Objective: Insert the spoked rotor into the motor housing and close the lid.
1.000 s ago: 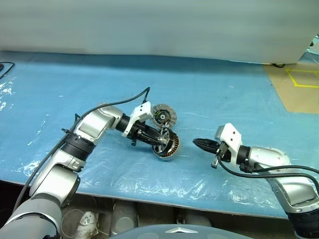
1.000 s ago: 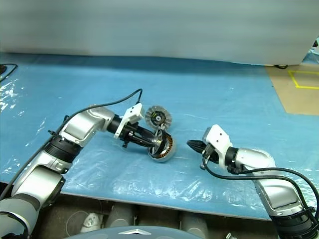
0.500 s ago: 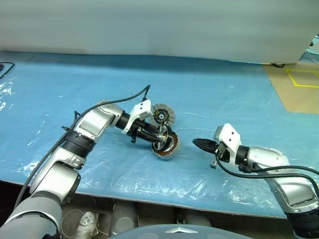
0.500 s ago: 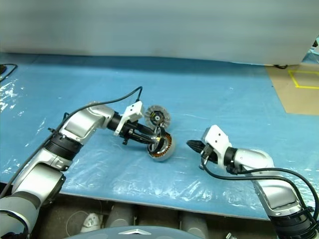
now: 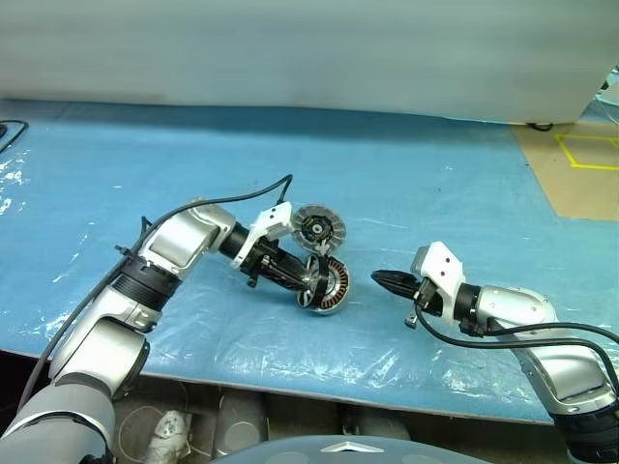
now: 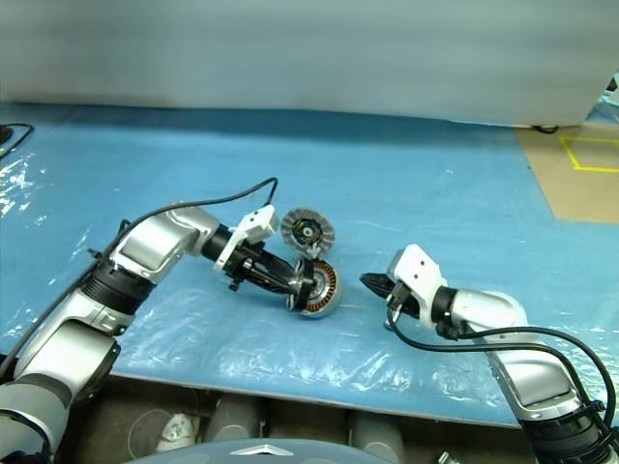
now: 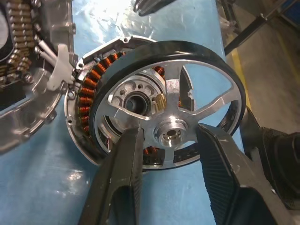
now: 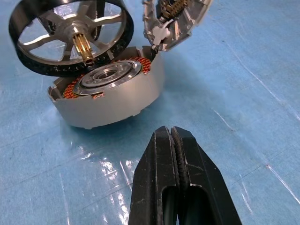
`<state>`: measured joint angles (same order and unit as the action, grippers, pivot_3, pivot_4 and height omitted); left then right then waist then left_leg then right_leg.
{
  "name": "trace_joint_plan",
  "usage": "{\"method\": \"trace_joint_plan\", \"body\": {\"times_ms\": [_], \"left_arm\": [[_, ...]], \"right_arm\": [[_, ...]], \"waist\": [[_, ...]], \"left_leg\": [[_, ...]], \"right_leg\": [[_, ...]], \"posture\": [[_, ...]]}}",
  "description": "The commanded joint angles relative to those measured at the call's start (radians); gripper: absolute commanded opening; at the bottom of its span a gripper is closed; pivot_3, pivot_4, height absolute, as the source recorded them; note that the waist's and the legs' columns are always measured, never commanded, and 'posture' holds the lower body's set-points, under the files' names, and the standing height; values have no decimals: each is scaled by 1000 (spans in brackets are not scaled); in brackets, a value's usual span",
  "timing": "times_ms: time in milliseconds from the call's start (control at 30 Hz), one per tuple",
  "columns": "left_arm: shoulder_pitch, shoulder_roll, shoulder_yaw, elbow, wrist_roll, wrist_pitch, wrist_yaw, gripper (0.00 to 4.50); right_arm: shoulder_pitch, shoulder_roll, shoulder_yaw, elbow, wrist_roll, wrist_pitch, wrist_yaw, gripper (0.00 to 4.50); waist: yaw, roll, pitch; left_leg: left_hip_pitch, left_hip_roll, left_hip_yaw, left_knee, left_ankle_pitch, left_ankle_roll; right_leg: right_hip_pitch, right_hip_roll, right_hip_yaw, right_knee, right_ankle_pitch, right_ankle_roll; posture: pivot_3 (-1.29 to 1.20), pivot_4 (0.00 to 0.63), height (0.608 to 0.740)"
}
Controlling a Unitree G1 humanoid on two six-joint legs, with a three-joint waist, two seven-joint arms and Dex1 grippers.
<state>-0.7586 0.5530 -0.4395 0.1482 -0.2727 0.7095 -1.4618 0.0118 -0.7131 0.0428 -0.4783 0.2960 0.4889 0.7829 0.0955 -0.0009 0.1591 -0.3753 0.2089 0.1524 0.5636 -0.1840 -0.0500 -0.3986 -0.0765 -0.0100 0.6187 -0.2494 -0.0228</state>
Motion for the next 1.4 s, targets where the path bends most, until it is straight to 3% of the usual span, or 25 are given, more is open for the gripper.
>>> {"method": "trace_joint_plan", "body": {"times_ms": [33, 333, 1400], "left_arm": [[6, 11, -18, -6, 28, -15, 16, 1803], [-34, -65, 61, 22, -17, 4, 96, 1803], [-38, -31, 21, 3, -21, 20, 63, 1803]], "right_arm": [[-8, 5, -3, -17, 1, -16, 0, 0], [-10, 8, 2, -10, -1, -18, 0, 0], [-23, 12, 9, 7, -17, -26, 3, 0]], "waist": [[0, 0, 0], [1, 0, 0], [0, 0, 0]], "left_leg": [[0, 0, 0, 0, 0, 0], [0, 0, 0, 0, 0, 0], [-1, 0, 0, 0, 0, 0]], "right_leg": [[0, 0, 0, 0, 0, 0], [0, 0, 0, 0, 0, 0], [0, 0, 0, 0, 0, 0]], "posture": [[0, 150, 740], [0, 150, 740], [0, 150, 740]]}}
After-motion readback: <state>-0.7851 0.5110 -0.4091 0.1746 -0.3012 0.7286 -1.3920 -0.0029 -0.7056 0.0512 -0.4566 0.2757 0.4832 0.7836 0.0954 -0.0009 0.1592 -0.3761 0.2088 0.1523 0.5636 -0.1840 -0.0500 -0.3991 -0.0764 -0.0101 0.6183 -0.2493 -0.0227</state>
